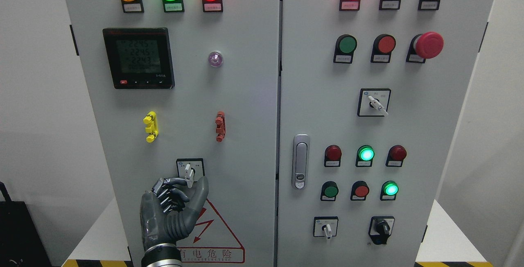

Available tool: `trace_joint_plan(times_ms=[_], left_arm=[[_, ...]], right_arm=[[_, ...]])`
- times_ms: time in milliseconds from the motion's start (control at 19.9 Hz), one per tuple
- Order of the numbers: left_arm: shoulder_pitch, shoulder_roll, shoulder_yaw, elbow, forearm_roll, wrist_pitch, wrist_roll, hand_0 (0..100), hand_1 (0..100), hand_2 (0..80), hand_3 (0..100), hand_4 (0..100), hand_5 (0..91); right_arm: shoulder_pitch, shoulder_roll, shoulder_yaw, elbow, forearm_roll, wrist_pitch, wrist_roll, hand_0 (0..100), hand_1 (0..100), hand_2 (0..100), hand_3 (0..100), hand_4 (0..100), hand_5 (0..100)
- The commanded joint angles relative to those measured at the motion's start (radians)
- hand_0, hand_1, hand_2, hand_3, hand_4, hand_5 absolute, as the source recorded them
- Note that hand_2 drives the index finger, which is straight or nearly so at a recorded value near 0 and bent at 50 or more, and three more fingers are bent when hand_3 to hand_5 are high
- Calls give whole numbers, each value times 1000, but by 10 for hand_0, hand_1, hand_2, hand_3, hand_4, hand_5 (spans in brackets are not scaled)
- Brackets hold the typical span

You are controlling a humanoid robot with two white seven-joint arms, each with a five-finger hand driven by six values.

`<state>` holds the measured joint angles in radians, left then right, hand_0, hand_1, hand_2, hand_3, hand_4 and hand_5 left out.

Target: Turn on light switch 1

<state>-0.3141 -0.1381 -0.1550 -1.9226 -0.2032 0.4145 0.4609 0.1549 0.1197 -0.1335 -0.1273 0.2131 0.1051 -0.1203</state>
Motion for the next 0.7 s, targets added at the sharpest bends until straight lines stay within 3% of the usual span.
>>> trace_joint_plan(times_ms=[0, 652], left_arm=[[-8, -3, 5, -1, 1, 16, -1, 29, 643, 564, 886, 897, 823], [-17, -5, 14, -1, 1, 24, -2, 53, 628, 598, 901, 902, 825]], right_arm=[[0, 0, 0, 0, 0, -1, 1, 54, 0, 0, 0, 0, 0], [0, 0, 0, 0, 0, -1, -1, 54, 0, 0, 0, 0, 0]])
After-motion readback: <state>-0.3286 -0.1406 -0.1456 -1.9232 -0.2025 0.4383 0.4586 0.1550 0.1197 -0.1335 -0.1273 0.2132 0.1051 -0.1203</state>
